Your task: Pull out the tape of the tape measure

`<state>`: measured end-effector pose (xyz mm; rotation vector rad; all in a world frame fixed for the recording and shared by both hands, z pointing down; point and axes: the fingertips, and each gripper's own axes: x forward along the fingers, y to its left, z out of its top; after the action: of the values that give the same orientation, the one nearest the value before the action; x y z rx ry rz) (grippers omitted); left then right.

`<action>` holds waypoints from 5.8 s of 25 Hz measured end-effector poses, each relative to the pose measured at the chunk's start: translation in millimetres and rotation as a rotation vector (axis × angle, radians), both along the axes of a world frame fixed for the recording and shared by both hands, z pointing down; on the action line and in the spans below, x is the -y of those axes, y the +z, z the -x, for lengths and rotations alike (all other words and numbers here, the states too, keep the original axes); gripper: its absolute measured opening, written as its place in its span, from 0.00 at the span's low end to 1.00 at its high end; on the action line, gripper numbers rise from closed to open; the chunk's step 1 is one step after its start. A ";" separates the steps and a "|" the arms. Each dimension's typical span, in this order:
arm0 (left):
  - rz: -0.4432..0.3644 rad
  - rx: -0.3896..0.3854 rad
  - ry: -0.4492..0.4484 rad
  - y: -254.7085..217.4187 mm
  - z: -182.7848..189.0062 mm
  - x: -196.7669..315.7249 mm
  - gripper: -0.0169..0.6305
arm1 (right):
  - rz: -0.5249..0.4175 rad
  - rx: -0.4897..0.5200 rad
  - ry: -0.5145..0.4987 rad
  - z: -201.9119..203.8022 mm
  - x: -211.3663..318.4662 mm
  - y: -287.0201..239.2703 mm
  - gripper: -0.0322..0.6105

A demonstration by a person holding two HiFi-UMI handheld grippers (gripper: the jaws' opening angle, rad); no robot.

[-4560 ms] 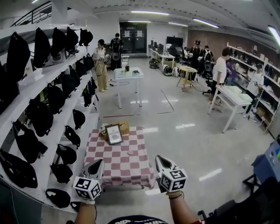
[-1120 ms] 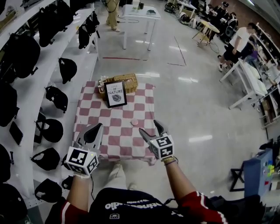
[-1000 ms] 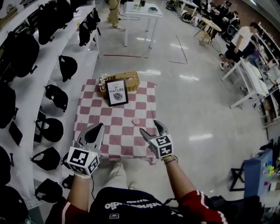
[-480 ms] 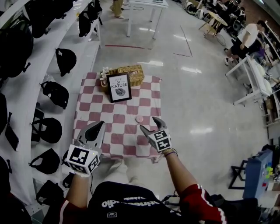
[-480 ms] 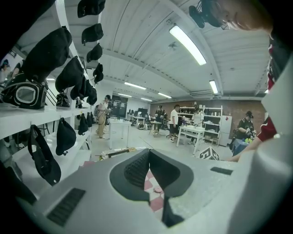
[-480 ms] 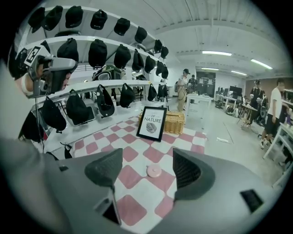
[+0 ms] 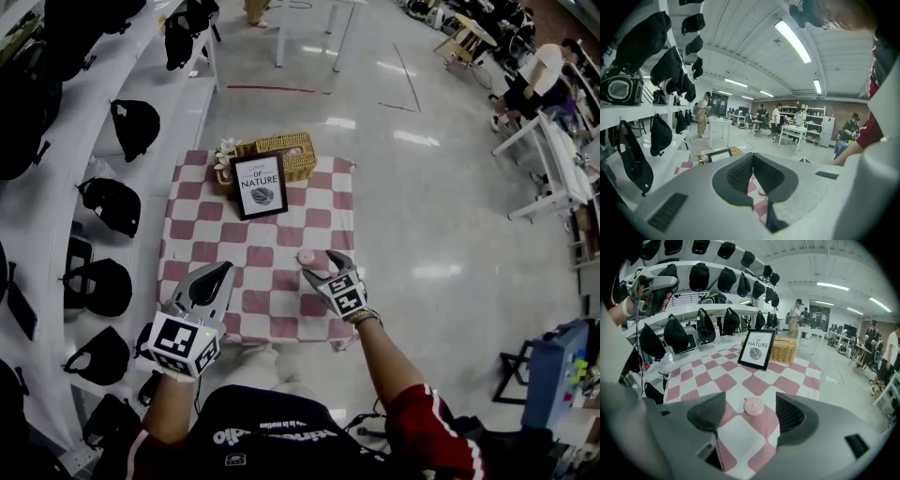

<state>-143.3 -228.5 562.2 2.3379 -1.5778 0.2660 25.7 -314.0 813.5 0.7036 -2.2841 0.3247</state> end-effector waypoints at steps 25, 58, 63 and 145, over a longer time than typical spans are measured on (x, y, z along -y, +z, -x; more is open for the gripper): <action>0.106 0.001 -0.065 60.4 38.2 -6.9 0.04 | 0.055 -0.047 0.024 15.6 24.6 87.1 0.55; 0.017 -0.015 -0.136 -1.7 57.7 -36.7 0.04 | -0.002 -0.048 0.027 17.2 -6.9 -1.1 0.39; -0.020 -0.047 -0.136 -18.5 68.2 -30.3 0.04 | 0.037 -0.015 0.114 18.7 -10.5 -31.7 0.40; -0.343 0.021 0.201 -164.5 -68.3 11.3 0.14 | -0.218 0.441 -0.104 64.7 -50.1 -402.4 0.40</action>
<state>-75.0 -239.8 397.7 2.7692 -1.4967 0.0669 -39.0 -263.8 411.1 0.6665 -2.7965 0.1960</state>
